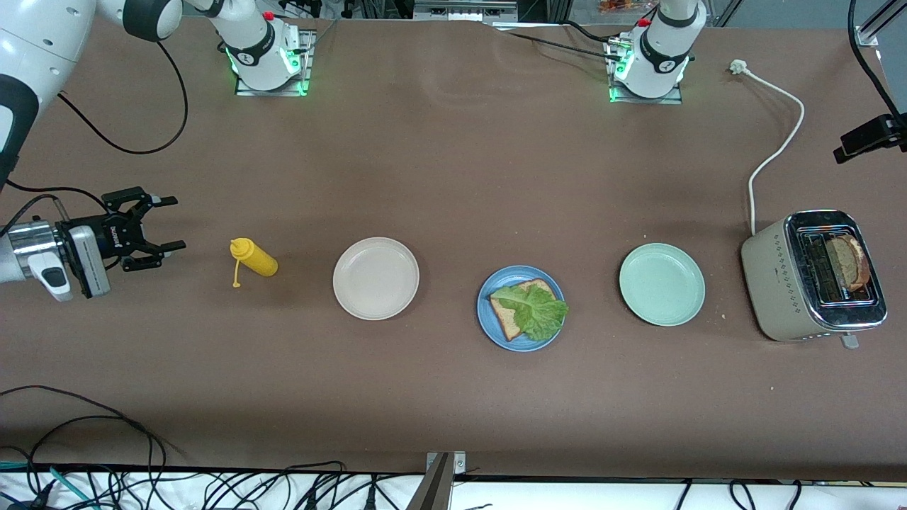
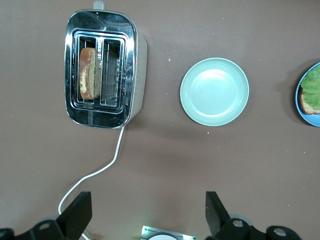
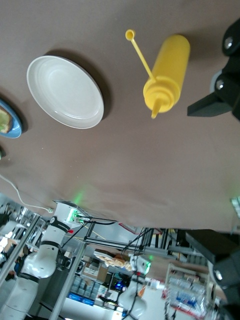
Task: Make sandwich in blue plate with both arms
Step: 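Raise the right gripper away while the left gripper reaches the toaster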
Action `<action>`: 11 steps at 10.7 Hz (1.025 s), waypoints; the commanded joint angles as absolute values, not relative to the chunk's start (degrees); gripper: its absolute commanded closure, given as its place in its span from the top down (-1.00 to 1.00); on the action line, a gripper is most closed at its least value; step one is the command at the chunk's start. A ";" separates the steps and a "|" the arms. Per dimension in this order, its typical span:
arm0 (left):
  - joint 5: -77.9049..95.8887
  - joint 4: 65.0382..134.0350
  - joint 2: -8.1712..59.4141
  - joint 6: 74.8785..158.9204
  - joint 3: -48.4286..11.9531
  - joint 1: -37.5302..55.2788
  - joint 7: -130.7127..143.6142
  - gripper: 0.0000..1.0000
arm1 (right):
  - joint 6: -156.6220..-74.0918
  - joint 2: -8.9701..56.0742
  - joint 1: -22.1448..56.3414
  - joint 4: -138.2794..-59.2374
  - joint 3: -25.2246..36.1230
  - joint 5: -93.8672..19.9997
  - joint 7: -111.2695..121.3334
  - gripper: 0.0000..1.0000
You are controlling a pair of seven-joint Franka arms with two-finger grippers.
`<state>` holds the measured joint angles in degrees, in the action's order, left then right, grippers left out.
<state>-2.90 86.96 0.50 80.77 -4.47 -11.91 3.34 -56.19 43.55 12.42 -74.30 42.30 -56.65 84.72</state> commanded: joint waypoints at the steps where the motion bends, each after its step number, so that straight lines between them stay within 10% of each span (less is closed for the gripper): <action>1: -1.67 86.22 0.53 79.89 -4.57 -12.39 2.99 1.00 | -53.61 40.09 14.23 -69.52 42.10 -55.55 64.67 1.00; 11: -1.49 85.61 1.32 80.24 -4.57 -12.48 2.81 1.00 | -55.28 33.22 22.15 -53.29 34.67 -38.47 18.84 1.00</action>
<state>-2.90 86.96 0.84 80.77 -4.49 -11.98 3.34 -54.78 33.26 23.02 -59.67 40.82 -47.67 26.20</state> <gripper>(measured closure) 0.000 0.000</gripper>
